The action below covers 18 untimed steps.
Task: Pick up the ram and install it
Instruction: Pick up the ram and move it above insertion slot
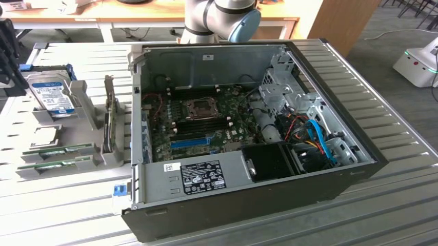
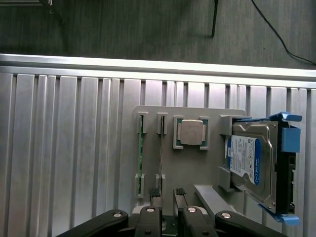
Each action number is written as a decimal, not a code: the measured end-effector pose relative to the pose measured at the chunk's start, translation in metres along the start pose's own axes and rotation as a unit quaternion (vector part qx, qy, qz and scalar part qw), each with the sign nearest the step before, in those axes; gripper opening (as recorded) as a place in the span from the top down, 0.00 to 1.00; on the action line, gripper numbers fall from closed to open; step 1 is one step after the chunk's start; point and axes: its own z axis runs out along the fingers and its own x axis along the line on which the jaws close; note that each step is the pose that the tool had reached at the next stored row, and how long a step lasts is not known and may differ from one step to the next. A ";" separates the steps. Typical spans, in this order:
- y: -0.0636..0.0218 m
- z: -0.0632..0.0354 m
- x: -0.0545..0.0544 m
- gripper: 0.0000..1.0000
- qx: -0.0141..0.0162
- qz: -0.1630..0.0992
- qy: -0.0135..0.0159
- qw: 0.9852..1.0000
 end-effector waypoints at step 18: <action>-0.0011 0.0326 0.001 0.76 0.000 0.000 0.000 1.000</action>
